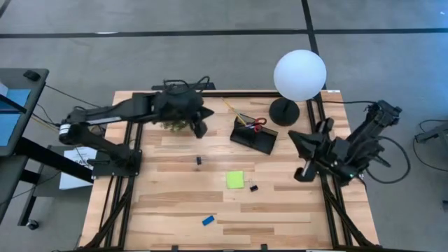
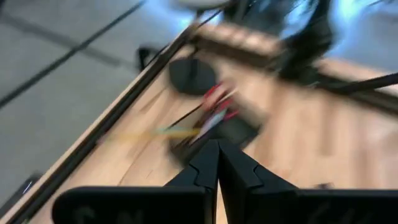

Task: Pick and place office supplies into organizer
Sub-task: Put the yellow pencil into the black desk organizer

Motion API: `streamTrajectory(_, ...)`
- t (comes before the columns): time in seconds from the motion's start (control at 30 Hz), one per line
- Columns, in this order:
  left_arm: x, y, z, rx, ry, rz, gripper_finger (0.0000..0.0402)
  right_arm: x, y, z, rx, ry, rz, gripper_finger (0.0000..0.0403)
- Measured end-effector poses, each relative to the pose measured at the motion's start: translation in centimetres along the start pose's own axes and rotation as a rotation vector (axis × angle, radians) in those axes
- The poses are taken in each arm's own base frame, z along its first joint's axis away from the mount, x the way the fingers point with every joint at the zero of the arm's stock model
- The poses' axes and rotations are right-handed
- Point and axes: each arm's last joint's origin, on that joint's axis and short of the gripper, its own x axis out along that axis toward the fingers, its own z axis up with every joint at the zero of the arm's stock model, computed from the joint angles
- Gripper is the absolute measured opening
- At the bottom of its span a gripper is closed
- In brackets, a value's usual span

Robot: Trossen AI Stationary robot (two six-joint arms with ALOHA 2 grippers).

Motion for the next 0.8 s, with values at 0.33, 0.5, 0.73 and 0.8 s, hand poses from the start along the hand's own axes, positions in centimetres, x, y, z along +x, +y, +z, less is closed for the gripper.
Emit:
streamTrajectory(0.33, 9.8, 5.7, -5.8, -0.148, 0.114, 0.046, 0.0, -0.8, 0.2, 0.3, -0.046, 0.037, 0.01, 0.0)
streamTrajectory(0.5, 13.4, 6.8, -8.1, -0.162, 0.215, 0.082, 0.0, -0.8, 0.2, 0.3, -0.047, 0.037, 0.011, 0.0)
streamTrajectory(0.73, 15.7, 9.7, -9.2, -0.228, 0.223, 0.136, 0.0, -0.8, 0.2, 0.3, -0.047, 0.037, 0.011, 0.0)
streamTrajectory(0.8, 15.5, 10.2, -9.0, -0.248, 0.212, 0.115, 0.0, -0.8, 0.2, 0.3, -0.047, 0.038, 0.01, 0.0)
